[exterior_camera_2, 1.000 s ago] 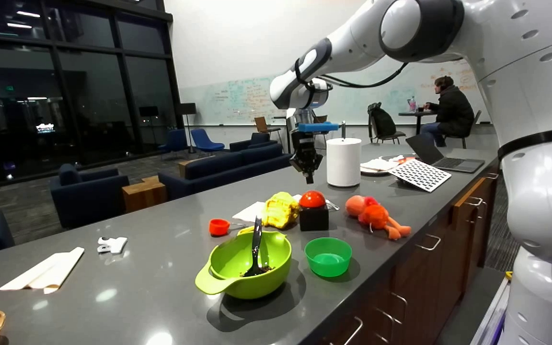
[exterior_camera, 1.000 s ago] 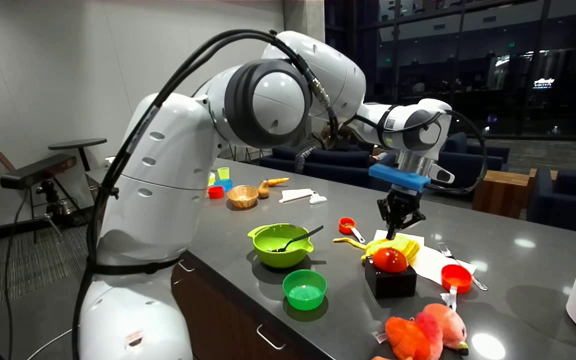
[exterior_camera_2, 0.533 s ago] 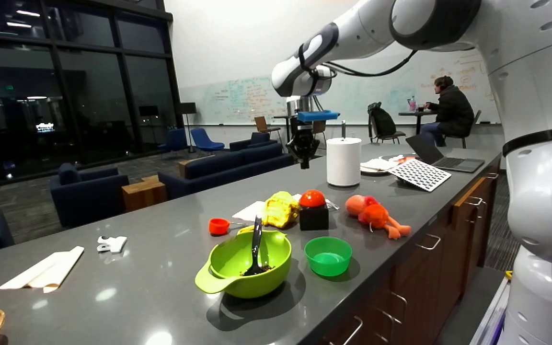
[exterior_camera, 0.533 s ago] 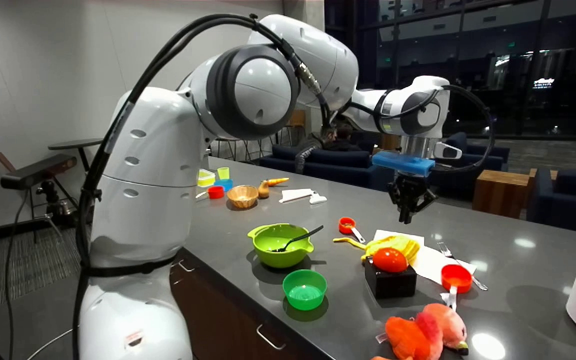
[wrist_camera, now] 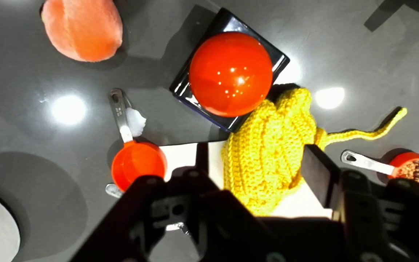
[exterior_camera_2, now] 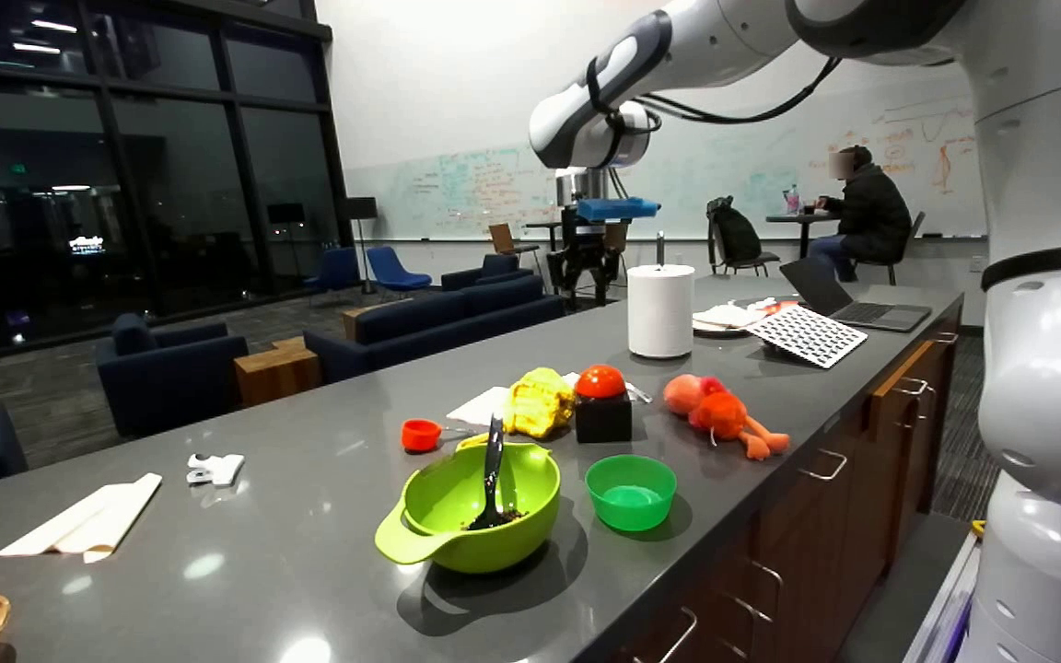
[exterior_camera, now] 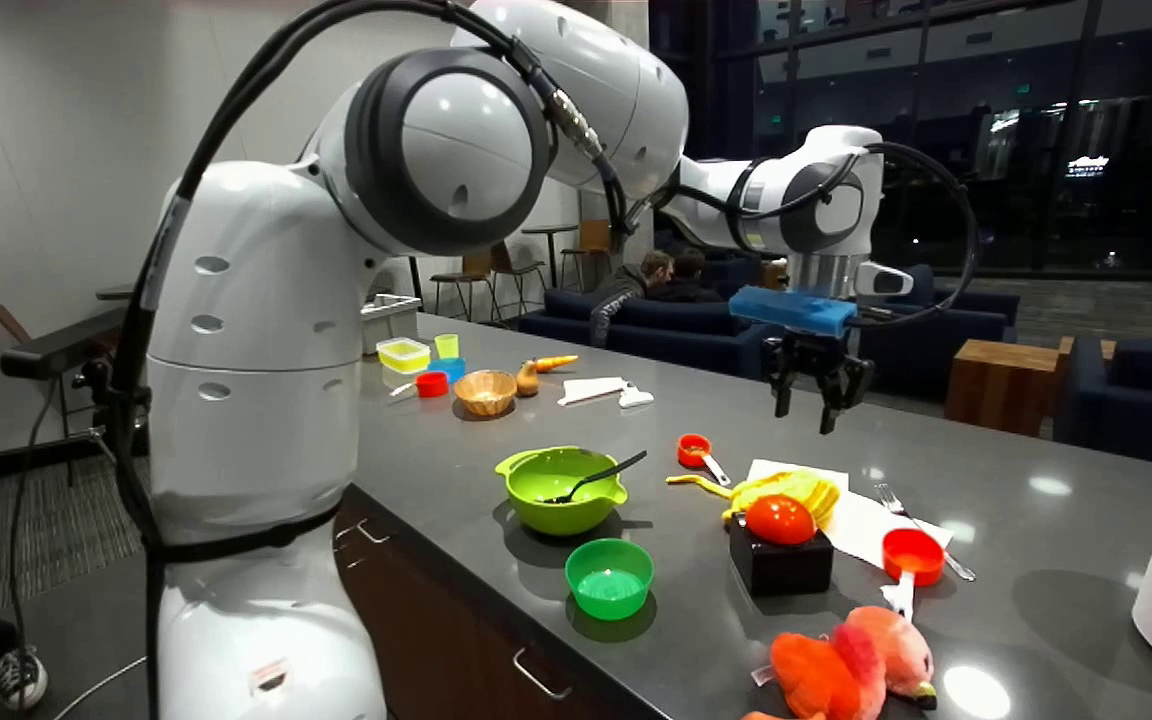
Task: Press the orange button
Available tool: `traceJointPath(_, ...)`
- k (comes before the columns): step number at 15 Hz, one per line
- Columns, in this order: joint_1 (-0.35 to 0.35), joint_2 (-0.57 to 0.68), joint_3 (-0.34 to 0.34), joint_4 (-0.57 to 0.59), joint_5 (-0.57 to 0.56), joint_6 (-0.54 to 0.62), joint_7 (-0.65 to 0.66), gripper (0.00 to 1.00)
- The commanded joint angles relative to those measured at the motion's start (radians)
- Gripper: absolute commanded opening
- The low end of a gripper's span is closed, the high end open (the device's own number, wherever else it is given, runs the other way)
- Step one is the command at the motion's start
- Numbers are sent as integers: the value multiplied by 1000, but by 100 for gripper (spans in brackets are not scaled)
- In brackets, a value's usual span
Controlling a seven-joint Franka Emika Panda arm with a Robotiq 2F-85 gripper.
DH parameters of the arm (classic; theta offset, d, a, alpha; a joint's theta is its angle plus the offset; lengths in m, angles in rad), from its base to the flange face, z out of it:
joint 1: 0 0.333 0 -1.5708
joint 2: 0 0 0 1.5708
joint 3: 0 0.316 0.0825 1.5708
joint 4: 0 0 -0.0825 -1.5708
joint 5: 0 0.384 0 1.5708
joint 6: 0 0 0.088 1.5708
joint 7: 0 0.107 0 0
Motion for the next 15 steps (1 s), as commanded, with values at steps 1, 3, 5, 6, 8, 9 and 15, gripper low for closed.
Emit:
traceJointPath(1,17,-124,5,-144,-20,20,6,98)
traceJointPath(3,25,-170,7,-201,-25,20,6,100)
traceJointPath(5,33,-211,9,-254,-38,21,2,100)
traceJointPath(6,36,-231,10,-279,-43,20,0,100)
traceJointPath(8,40,-267,12,-324,-42,14,-8,100)
traceJointPath(9,42,-284,13,-342,-41,6,-12,100)
traceJointPath(15,49,-343,12,-420,-25,-3,-25,100)
